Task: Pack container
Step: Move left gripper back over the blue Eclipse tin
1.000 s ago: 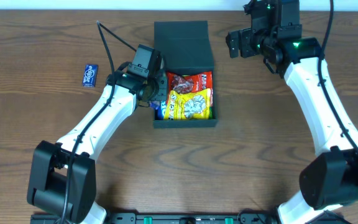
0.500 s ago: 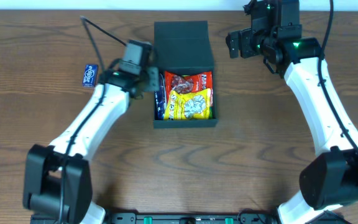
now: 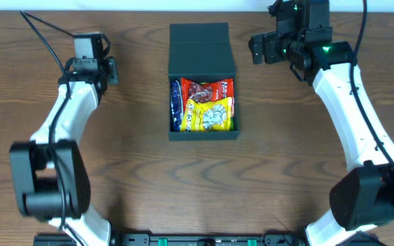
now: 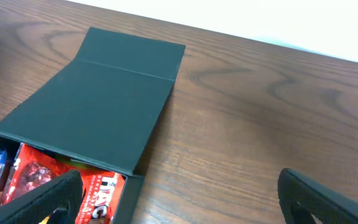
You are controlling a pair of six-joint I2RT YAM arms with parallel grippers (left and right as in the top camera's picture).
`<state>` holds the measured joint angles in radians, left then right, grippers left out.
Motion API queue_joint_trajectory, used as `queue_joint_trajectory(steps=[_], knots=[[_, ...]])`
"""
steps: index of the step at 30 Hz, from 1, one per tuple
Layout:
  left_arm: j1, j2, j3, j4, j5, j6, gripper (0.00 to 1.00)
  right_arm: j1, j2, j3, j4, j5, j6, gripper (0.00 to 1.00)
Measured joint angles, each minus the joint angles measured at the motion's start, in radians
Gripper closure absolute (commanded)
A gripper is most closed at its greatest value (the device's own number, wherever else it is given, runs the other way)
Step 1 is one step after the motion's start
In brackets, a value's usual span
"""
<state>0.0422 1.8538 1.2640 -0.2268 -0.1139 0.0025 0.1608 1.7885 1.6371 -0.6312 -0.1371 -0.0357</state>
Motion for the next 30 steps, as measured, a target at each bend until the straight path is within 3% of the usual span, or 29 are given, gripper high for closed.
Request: queue_joint_trajectory(steps=[6,20,25,30], knots=[[0.016,0.13,0.0,0.085,0.032,0.058,0.39,0.0,0.0,0.0,0.0,0.0,0.0,0.01],[0.058,0.211,0.0,0.15,0.036,0.077,0.42,0.0,0.0,0.0,-0.006,0.0,0.0,0.01],[0.058,0.225,0.0,0.156,0.053,0.08,0.48,0.0,0.0,0.0,-0.007,0.0,0.0,0.01],[0.058,0.226,0.0,0.158,0.061,0.079,0.63,0.0,0.0,0.0,-0.007,0.0,0.0,0.01]])
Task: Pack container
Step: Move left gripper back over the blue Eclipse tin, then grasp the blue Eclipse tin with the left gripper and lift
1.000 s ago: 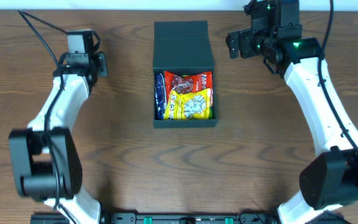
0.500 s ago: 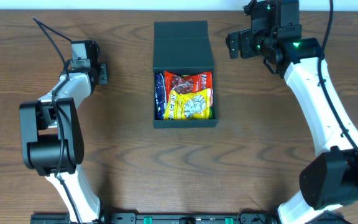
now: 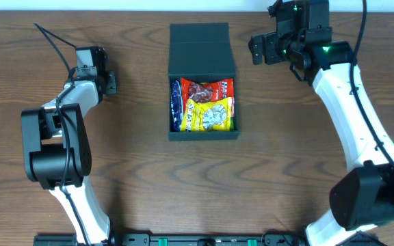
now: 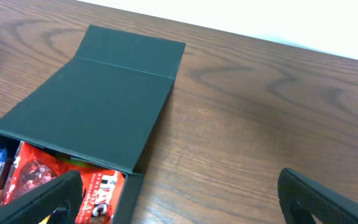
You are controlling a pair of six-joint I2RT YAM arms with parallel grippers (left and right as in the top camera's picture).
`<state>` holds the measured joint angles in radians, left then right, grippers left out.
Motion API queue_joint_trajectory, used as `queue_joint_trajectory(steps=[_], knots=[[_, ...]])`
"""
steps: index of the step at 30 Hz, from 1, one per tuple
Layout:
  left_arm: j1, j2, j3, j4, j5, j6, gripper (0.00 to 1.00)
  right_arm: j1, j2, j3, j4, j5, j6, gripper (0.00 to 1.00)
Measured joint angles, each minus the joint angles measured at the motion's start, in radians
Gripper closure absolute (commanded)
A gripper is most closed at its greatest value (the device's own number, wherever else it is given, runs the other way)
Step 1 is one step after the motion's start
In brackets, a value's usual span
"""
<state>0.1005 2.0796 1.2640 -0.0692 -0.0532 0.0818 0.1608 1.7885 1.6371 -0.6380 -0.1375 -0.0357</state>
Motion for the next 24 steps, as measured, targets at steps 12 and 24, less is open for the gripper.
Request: queue_joint_trajectory(steps=[12,24], knots=[[-0.006,-0.01,0.0,-0.008,0.002,0.002,0.79,0.0,0.0,0.0,0.0,0.0,0.0,0.01],[-0.14,-0.306,0.0,-0.035,0.056,0.084,0.9,-0.004,0.0,0.0,-0.001,0.004,0.0,0.01]])
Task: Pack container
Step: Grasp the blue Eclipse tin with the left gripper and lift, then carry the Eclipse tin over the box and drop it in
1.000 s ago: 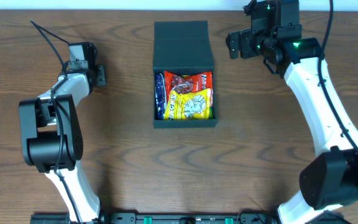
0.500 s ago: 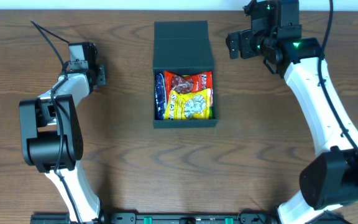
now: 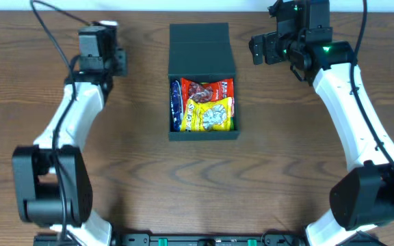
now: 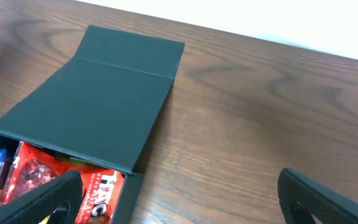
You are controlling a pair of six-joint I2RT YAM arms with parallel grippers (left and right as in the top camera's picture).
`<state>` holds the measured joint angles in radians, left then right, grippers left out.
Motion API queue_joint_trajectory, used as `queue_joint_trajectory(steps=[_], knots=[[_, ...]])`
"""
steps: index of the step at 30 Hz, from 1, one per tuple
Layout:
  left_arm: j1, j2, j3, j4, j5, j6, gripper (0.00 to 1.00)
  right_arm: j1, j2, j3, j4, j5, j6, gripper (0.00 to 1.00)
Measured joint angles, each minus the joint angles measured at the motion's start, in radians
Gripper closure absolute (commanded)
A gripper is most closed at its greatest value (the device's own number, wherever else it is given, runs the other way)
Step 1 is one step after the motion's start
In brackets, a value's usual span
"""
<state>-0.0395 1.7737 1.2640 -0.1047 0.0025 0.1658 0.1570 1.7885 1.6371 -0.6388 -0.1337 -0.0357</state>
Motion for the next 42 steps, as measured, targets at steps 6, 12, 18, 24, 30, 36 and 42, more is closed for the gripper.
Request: queue_joint_trajectory(steps=[6,12,18,24,30,36,42], knots=[[-0.145,-0.033,0.0,-0.095,0.13,0.147,0.94,-0.032,0.0,0.0,-0.008,0.028,0.0,0.01],[-0.266,-0.033,0.0,-0.211,0.285,0.38,0.94,-0.083,0.0,0.0,-0.008,0.042,0.0,0.01],[-0.32,-0.033,0.0,-0.228,0.395,0.561,0.94,-0.106,0.0,0.0,-0.008,0.048,0.0,0.01],[-0.325,-0.033,0.0,-0.236,0.525,0.6,0.93,-0.106,0.0,0.0,-0.007,0.048,0.0,0.01],[-0.325,-0.033,0.0,-0.236,0.584,0.622,0.38,-0.106,0.0,0.0,0.008,0.048,0.0,0.01],[-0.325,-0.033,0.0,-0.211,0.597,0.62,0.05,-0.106,0.0,0.0,0.011,0.048,0.0,0.01],[-0.317,-0.033,0.0,-0.072,0.601,0.476,0.05,-0.106,0.0,0.0,0.01,0.013,0.003,0.01]])
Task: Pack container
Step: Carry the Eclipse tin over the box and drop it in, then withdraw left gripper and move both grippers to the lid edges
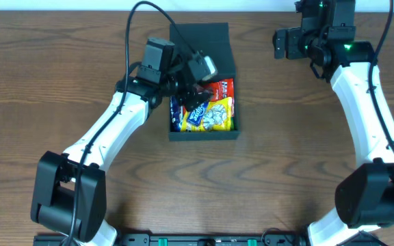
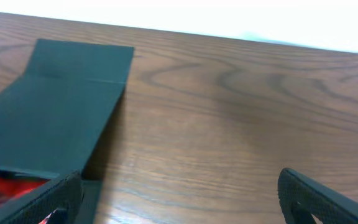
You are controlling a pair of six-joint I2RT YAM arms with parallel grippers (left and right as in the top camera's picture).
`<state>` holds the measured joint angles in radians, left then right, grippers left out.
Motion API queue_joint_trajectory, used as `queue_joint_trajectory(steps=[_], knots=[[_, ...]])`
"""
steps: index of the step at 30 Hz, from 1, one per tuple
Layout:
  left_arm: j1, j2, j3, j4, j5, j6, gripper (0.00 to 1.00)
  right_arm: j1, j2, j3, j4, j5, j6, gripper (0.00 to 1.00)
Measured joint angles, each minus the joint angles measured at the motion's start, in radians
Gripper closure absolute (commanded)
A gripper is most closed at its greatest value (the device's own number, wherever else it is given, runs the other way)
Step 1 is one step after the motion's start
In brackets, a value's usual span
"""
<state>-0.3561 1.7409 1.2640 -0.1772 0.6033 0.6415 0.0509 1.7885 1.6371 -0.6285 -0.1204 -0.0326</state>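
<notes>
A dark green box (image 1: pixel 204 134) stands at the table's middle, its lid (image 1: pixel 200 39) folded back on the far side. Inside lie a red packet (image 1: pixel 224 87), a yellow packet (image 1: pixel 219 117) and a blue one along the left wall (image 1: pixel 175 115). My left gripper (image 1: pixel 195 89) reaches over the box from the left and seems shut on a blue-and-silver packet (image 1: pixel 197 114), which hangs over the yellow one. My right gripper (image 1: pixel 286 44) is open and empty over bare table at the far right; its wrist view shows the lid (image 2: pixel 55 106) to the left.
Brown wooden table (image 1: pixel 306 171) all round the box. The table's far edge meets a white wall (image 2: pixel 229 15) just behind the lid. The left arm's cable (image 1: pixel 139 14) loops above the box's left side.
My left gripper was at the far left of the table and is now over the open box with a blue-and-silver packet. My right gripper has shifted a little to the right, away from the box.
My left gripper stayed out at the table's left through the earlier moments, shifting between spots there, while the right hung open and still beside the lid. Now the left is over the box with a packet and the right sits further right.
</notes>
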Motion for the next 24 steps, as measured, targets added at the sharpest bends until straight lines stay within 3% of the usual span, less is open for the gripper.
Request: queue_joint_trajectory(steps=[2,3,5,6,8,9,10,18,24], knots=[[0.017,0.0,0.0,0.037,0.003,-0.064,0.05,0.0,0.0,0.0,-0.002,-0.028,0.0,0.02],[0.027,0.0,0.0,0.046,0.004,-0.085,0.01,0.0,0.0,0.0,-0.003,-0.043,0.0,0.07],[0.059,0.0,0.0,0.051,0.004,-0.131,0.27,0.0,0.0,0.0,-0.002,-0.071,0.007,0.23],[0.082,0.0,0.0,0.053,0.003,-0.148,0.49,0.0,0.0,0.0,-0.003,-0.084,0.009,0.39],[0.12,0.0,0.0,0.06,0.002,-0.174,0.84,0.001,0.0,0.0,-0.003,-0.103,0.008,0.64],[0.144,0.0,0.0,0.071,-0.003,-0.19,0.94,0.001,0.0,0.0,-0.003,-0.111,0.01,0.82],[0.161,0.0,0.0,0.085,-0.01,-0.202,0.94,0.001,0.0,0.0,-0.002,-0.116,0.008,0.99],[0.268,0.0,0.0,0.175,-0.025,-0.254,0.94,0.011,0.011,0.0,0.0,-0.144,0.018,0.99],[0.27,0.029,0.001,0.266,-0.023,-0.344,0.94,0.013,0.143,0.0,0.057,-0.237,0.137,0.99]])
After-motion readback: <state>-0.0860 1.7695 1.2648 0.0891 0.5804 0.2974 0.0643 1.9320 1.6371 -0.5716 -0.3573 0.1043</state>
